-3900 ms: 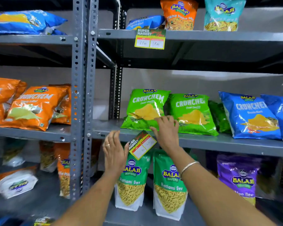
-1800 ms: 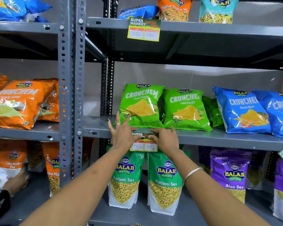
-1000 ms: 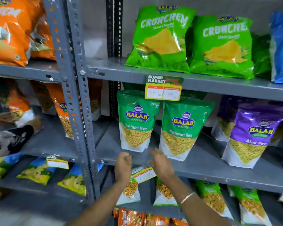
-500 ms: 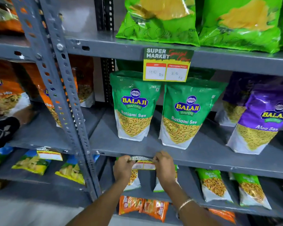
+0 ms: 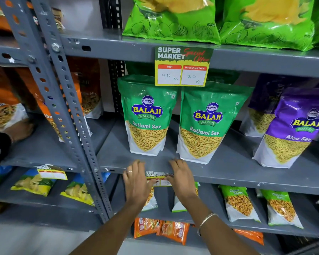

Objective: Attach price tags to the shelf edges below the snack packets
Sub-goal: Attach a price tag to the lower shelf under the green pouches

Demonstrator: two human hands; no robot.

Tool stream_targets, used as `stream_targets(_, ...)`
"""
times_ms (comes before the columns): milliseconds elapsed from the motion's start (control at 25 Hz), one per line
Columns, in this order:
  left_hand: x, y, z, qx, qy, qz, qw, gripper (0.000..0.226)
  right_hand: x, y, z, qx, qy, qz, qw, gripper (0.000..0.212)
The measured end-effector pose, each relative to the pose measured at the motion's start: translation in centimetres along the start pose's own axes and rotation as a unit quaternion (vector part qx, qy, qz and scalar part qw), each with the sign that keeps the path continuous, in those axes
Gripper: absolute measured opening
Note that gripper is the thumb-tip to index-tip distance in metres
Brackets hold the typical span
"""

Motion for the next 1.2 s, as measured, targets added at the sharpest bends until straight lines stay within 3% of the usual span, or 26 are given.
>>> stream_targets(80, 1.2, -0.6, 0.9, 0.025, -0.099, -0.055, 0.993, 0.069, 0.8, -0.6, 0.1, -0.029, 0.036, -0.039, 0.998, 0.065)
stream_targets(160, 2.6, -0.9, 1.5, 0.036, -0.157, -0.114, 0.98, 0.054, 1.5, -1.3, 0.2, -0.074, 0.054, -0.072, 0.993, 0.062)
stream_targets(320, 3.2, -1.3, 1.4, 0.01, -0.127, -0.136, 0.982, 0.041, 1.7, -2.1, 0.9, -0.053, 0.041, -0.063, 0.996, 0.059)
stream_targets(840, 3.6, -0.4, 0.9, 0.004, -0.139, -0.163, 0.977, 0.048, 1.5, -1.3, 1.5, -0.052, 0.05, -0.075, 0.995, 0.063)
stream_targets(1000, 2.3, 0.2, 1.5, 0.052, -0.218, -0.141, 0.964, 0.069, -1.1, 1.4, 4.2, -0.09, 0.012, -0.052, 0.994, 0.069)
stream_targets(1200, -0.6, 0.2, 9.9, 0.06, -0.385, -0.025, 0.92, 0.068, -6.6, 8.5, 14.9, -0.154, -0.076, 0.016, 0.985, 0.064)
Point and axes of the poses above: each hand's wrist, its own x-axis towards the middle knuckle, its own y-axis out of the back of the hand, z = x × y, the point moved 1 cm from there along x, towards the middle knuckle, and after that the axes turned 1 degree about x, right-handed, at the moved point
